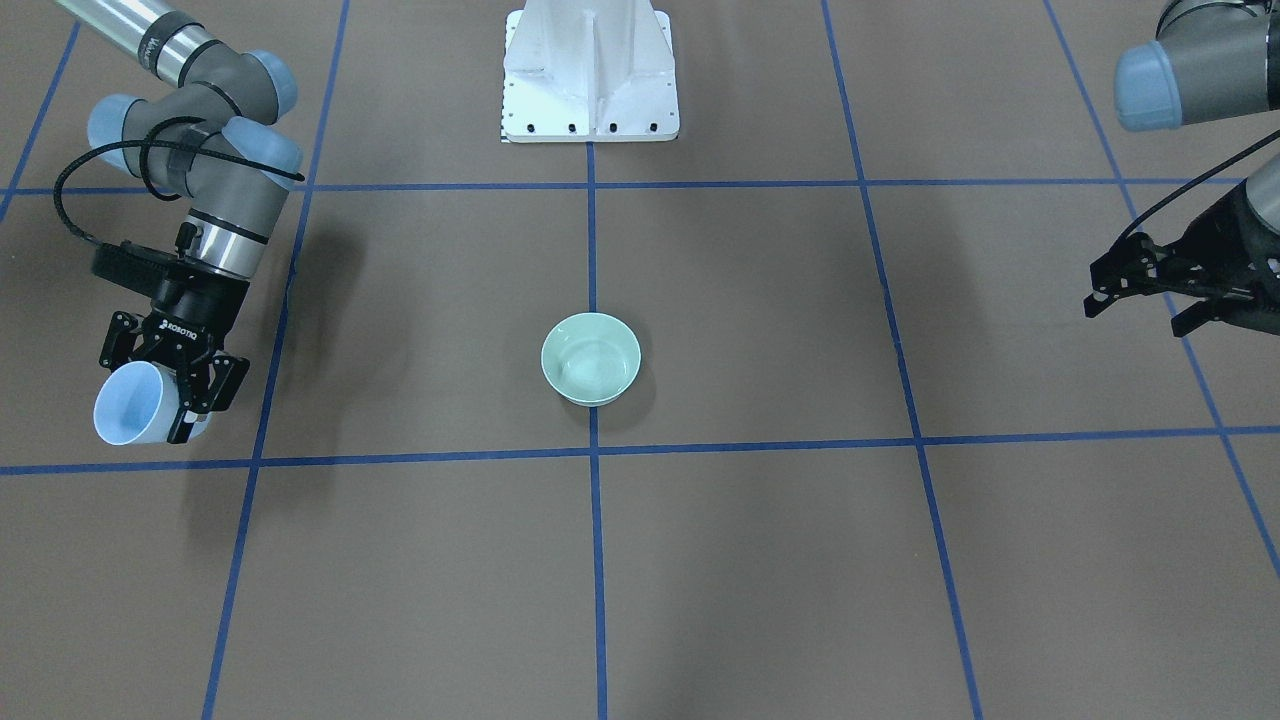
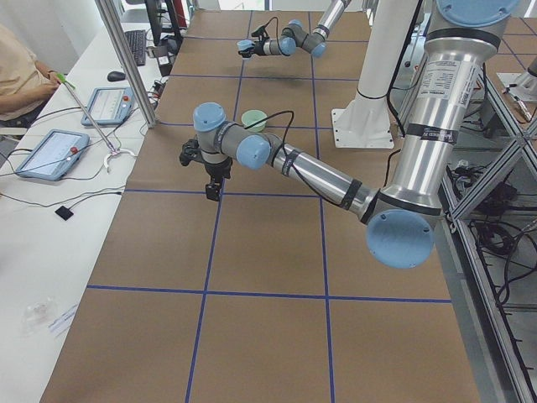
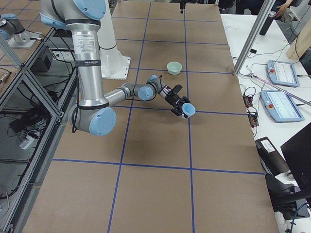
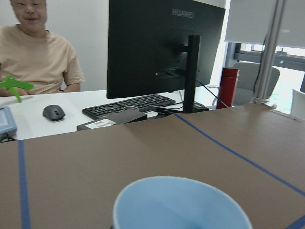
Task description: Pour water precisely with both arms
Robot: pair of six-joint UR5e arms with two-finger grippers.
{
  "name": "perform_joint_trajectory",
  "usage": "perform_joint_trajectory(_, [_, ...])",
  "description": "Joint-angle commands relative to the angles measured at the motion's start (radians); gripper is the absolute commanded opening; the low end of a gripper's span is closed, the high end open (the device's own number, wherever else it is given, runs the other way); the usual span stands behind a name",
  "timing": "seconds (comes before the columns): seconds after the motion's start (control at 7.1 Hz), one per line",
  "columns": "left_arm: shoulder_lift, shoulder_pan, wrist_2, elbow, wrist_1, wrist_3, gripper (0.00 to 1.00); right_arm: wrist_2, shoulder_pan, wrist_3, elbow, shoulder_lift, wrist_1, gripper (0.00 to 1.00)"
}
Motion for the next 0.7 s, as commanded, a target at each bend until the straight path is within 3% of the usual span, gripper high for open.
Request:
perform_joint_trajectory(0.0, [-0.002,0.002,-0.001,-0.005,-0.001,-0.012,1.0,0.098,-0.007,-0.119,0.009,-0.01,0.231,0.0])
perform_joint_trajectory(0.42, [0.0,0.002,-0.001,-0.008,-0.001,-0.012,1.0,0.116,-0.088,-0.575,0.008,-0.01,0.502,0.0])
perform_joint_trajectory(0.56, [-0.002,0.002,-0.001,-0.002,-0.001,-0.012,1.0,0.241,-0.095,-0.684,0.005,-0.007,0.6,0.0])
